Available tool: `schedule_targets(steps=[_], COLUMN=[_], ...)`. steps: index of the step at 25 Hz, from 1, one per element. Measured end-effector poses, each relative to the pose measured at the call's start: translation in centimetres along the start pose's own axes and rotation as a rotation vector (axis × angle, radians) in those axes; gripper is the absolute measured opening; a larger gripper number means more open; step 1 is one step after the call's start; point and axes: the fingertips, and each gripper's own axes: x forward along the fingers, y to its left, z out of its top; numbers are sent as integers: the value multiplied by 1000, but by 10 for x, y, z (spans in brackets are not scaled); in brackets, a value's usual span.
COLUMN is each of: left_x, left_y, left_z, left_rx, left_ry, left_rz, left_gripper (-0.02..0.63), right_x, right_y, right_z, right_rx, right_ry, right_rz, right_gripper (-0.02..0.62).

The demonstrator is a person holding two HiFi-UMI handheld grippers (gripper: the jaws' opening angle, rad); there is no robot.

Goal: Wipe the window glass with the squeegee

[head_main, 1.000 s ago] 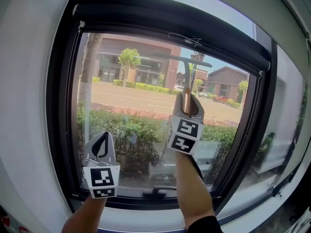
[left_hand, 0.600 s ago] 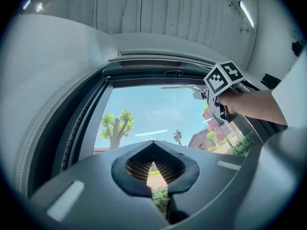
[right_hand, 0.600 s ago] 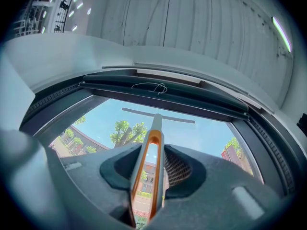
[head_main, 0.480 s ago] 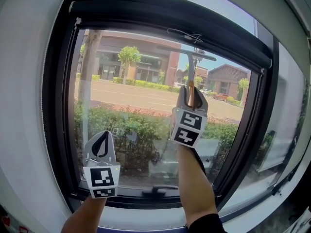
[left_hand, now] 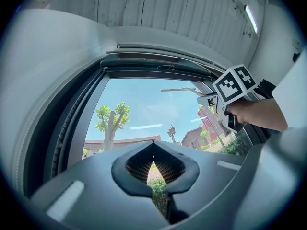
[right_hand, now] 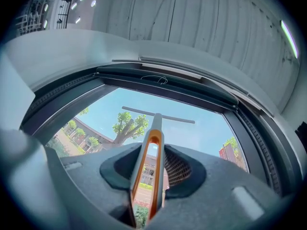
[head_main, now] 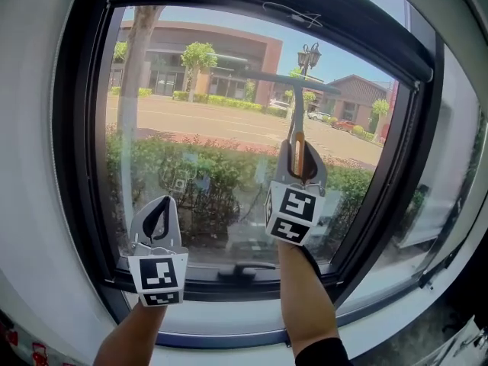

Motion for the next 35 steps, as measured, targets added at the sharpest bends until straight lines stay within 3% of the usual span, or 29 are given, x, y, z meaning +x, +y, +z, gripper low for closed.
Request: schedule_targets(steps=[22,35], left_x=[-51,-55], left_y=[-38,-48], left_z=[-73,-78], left_rx=[-74,-81], left_ry=[142,156], left_rz=[-15,-36], left_gripper=[15,15], right_x=[-132,-141], right_y=[29,29], right_z=[-119,-123], right_rx=[20,22], right_ry=[191,201], right_rz=[59,71], right_gripper=[117,118])
